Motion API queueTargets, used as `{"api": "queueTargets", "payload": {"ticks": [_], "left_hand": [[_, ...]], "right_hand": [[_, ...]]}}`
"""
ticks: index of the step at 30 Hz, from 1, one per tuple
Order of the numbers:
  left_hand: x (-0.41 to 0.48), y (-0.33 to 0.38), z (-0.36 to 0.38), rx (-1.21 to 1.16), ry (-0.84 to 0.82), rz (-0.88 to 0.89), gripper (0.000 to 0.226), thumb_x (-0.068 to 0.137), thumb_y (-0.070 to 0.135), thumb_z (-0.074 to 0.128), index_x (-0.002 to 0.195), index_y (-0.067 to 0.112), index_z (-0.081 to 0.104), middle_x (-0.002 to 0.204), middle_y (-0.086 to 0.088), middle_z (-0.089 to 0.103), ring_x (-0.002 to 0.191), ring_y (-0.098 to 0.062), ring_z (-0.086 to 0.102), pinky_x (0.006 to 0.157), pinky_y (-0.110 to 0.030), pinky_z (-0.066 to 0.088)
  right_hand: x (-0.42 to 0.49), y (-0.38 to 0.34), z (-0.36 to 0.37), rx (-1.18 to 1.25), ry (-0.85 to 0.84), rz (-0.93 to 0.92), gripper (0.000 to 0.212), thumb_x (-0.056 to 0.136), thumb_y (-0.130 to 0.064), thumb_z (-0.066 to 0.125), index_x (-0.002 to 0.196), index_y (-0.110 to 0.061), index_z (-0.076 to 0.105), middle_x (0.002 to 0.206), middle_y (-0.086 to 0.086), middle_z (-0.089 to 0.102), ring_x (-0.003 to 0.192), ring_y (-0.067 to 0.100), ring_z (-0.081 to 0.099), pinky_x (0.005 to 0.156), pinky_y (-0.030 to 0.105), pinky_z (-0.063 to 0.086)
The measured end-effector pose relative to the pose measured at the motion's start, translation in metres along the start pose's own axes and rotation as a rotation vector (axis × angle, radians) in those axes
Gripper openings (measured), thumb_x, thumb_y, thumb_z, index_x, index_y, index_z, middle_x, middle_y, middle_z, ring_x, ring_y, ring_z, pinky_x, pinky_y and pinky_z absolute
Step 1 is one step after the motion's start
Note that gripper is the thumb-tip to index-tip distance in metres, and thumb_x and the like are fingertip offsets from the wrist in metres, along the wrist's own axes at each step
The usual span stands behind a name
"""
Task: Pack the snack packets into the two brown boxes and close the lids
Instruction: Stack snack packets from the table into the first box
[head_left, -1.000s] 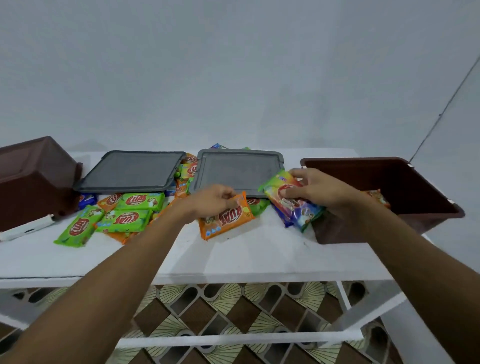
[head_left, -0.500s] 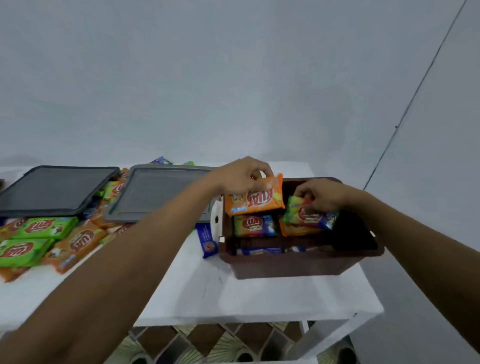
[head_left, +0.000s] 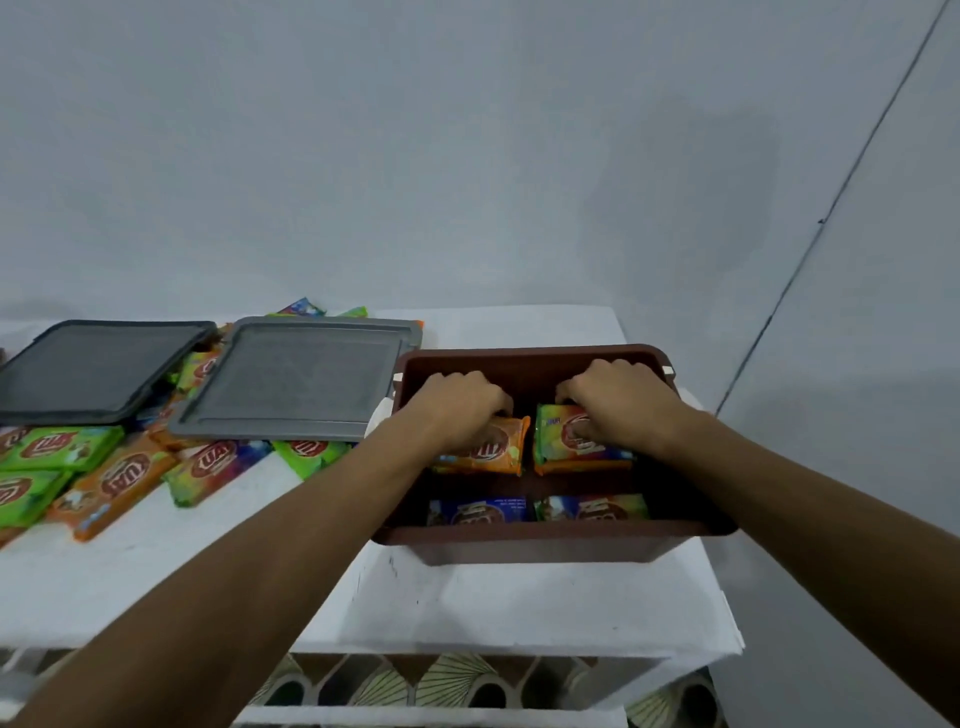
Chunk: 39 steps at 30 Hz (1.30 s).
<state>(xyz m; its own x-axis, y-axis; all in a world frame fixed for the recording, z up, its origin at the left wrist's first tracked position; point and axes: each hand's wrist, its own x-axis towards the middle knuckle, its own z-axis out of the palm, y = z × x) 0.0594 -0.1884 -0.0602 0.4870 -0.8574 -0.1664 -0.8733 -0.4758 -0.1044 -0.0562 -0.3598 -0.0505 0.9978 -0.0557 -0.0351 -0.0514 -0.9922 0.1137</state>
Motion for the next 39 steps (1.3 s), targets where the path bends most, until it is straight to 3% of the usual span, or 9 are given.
{"api": "queueTargets", "payload": {"ticks": [4, 7, 10, 17, 20, 25, 30, 35, 39], "left_hand": [[-0.004, -0.002, -0.004, 0.020, 0.222, 0.090, 0.025, 0.088, 0.032, 0.062, 0.112, 0.027, 0.059, 0.107, 0.003, 0.059, 0.097, -0.024, 0.060, 0.065, -0.035, 0.044], [0.001, -0.008, -0.004, -0.204, 0.057, 0.121, 0.027, 0.078, 0.038, 0.074, 0.099, 0.025, 0.063, 0.095, 0.007, 0.059, 0.088, -0.017, 0.059, 0.069, -0.037, 0.051], [0.003, -0.005, 0.002, -0.142, -0.171, 0.153, 0.050, 0.070, 0.041, 0.082, 0.112, 0.026, 0.061, 0.107, 0.003, 0.062, 0.097, -0.018, 0.059, 0.079, -0.041, 0.054], [0.005, -0.008, 0.005, 0.021, -0.086, 0.101, 0.047, 0.075, 0.042, 0.077, 0.115, 0.024, 0.060, 0.114, -0.003, 0.061, 0.103, -0.026, 0.059, 0.080, -0.042, 0.053], [-0.004, -0.017, -0.004, -0.071, -0.127, 0.101, 0.037, 0.082, 0.041, 0.071, 0.115, 0.026, 0.062, 0.112, -0.001, 0.062, 0.102, -0.023, 0.059, 0.080, -0.041, 0.052], [-0.041, -0.049, -0.017, -0.367, 0.169, 0.180, 0.025, 0.089, 0.030, 0.066, 0.112, 0.020, 0.066, 0.109, 0.005, 0.068, 0.096, -0.009, 0.061, 0.084, -0.028, 0.049], [-0.090, -0.108, 0.000, -0.712, 0.413, 0.043, 0.020, 0.085, 0.022, 0.072, 0.104, 0.015, 0.068, 0.109, 0.003, 0.067, 0.101, -0.007, 0.060, 0.090, -0.026, 0.051], [-0.151, -0.190, 0.037, -0.657, 0.358, -0.163, 0.018, 0.083, 0.021, 0.075, 0.098, 0.012, 0.069, 0.098, -0.001, 0.069, 0.092, -0.012, 0.063, 0.085, -0.034, 0.053], [-0.202, -0.256, 0.078, -0.666, 0.305, -0.318, 0.011, 0.081, 0.019, 0.076, 0.088, 0.018, 0.068, 0.092, 0.002, 0.070, 0.087, -0.016, 0.067, 0.082, -0.041, 0.055]], "right_hand": [[-0.002, 0.002, 0.000, 0.024, 0.119, -0.043, 0.033, 0.087, -0.037, 0.063, 0.119, -0.028, 0.060, 0.111, -0.003, 0.063, 0.098, 0.021, 0.061, 0.067, 0.033, 0.046], [0.001, 0.007, -0.001, 0.089, -0.003, -0.031, 0.038, 0.083, -0.043, 0.067, 0.118, -0.032, 0.061, 0.112, -0.004, 0.064, 0.099, 0.020, 0.061, 0.069, 0.033, 0.047], [0.004, 0.006, 0.004, 0.054, -0.172, -0.062, 0.049, 0.076, -0.048, 0.074, 0.120, -0.033, 0.060, 0.119, -0.004, 0.060, 0.106, 0.023, 0.059, 0.071, 0.033, 0.043], [0.007, 0.005, 0.009, 0.023, -0.167, -0.053, 0.044, 0.079, -0.045, 0.073, 0.118, -0.029, 0.060, 0.117, -0.002, 0.061, 0.102, 0.022, 0.060, 0.072, 0.032, 0.047], [0.009, 0.003, 0.001, 0.143, -0.198, -0.039, 0.036, 0.085, -0.039, 0.068, 0.119, -0.030, 0.060, 0.108, -0.007, 0.065, 0.095, 0.014, 0.061, 0.071, 0.030, 0.048], [0.021, -0.023, -0.021, 0.455, -0.123, -0.051, 0.026, 0.089, -0.027, 0.067, 0.115, -0.025, 0.064, 0.091, -0.013, 0.070, 0.079, 0.001, 0.064, 0.079, 0.032, 0.055], [0.042, -0.069, -0.042, 0.500, 0.071, -0.100, 0.017, 0.090, -0.028, 0.065, 0.106, -0.024, 0.069, 0.082, -0.015, 0.067, 0.074, -0.001, 0.061, 0.077, 0.031, 0.053], [0.077, -0.149, -0.065, 0.487, 0.206, -0.165, 0.014, 0.089, -0.027, 0.061, 0.100, -0.023, 0.069, 0.070, -0.019, 0.061, 0.067, 0.000, 0.056, 0.069, 0.030, 0.049], [0.109, -0.218, -0.069, 0.430, 0.093, -0.193, 0.017, 0.089, -0.027, 0.059, 0.103, -0.025, 0.067, 0.078, -0.015, 0.065, 0.078, 0.008, 0.061, 0.075, 0.034, 0.052]]}}
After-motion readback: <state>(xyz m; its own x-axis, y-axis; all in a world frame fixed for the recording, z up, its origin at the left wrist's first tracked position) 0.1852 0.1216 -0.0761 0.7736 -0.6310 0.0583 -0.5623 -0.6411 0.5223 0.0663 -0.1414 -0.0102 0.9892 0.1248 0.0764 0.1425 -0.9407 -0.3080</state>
